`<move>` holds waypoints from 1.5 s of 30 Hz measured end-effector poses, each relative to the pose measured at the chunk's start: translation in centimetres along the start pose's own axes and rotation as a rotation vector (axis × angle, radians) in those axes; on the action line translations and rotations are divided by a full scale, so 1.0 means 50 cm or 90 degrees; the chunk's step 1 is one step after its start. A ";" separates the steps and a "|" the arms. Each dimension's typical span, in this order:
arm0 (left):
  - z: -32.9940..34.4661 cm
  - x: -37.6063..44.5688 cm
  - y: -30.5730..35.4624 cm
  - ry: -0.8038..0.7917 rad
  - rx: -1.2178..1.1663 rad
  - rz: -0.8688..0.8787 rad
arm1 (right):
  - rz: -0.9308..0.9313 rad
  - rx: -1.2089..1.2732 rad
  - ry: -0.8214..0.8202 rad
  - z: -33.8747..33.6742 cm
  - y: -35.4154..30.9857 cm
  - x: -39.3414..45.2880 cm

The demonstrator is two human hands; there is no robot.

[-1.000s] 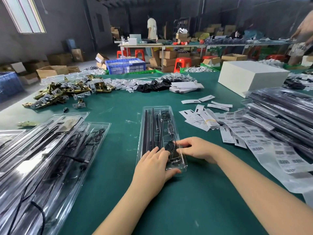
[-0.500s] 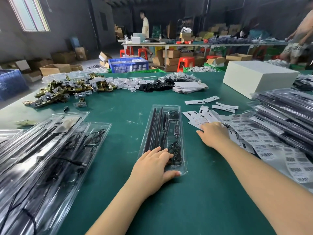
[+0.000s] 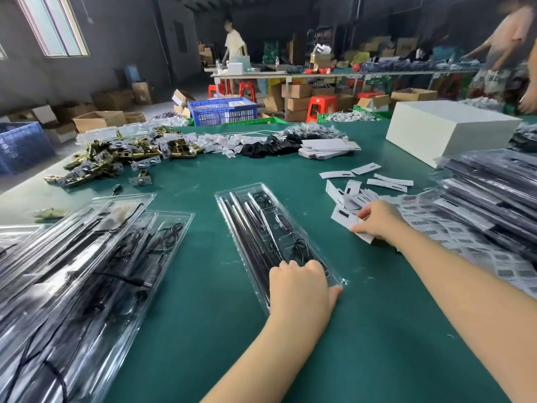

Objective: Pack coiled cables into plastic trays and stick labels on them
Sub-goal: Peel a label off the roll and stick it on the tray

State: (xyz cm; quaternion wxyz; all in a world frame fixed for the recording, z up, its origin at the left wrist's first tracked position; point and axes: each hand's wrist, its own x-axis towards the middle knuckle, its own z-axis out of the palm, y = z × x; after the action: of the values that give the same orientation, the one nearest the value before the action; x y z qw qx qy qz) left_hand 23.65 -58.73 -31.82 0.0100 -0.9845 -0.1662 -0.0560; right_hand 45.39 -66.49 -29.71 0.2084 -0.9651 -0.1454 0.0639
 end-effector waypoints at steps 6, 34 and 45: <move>-0.004 0.018 0.019 0.000 -0.050 -0.009 | -0.040 0.162 0.078 0.021 0.018 -0.061; -0.012 -0.040 -0.150 -0.055 -0.111 0.064 | -0.495 0.141 0.223 0.115 -0.009 -0.253; -0.020 -0.032 -0.164 -0.095 -0.070 0.104 | -0.418 0.231 0.199 0.111 0.011 -0.259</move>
State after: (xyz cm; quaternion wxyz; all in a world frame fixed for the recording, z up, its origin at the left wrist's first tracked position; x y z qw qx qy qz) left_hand 19.33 -51.53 -30.99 -0.0517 -0.9952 -0.0823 0.0094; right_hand 32.23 -68.80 -34.15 0.4043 -0.8129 -0.3989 -0.1288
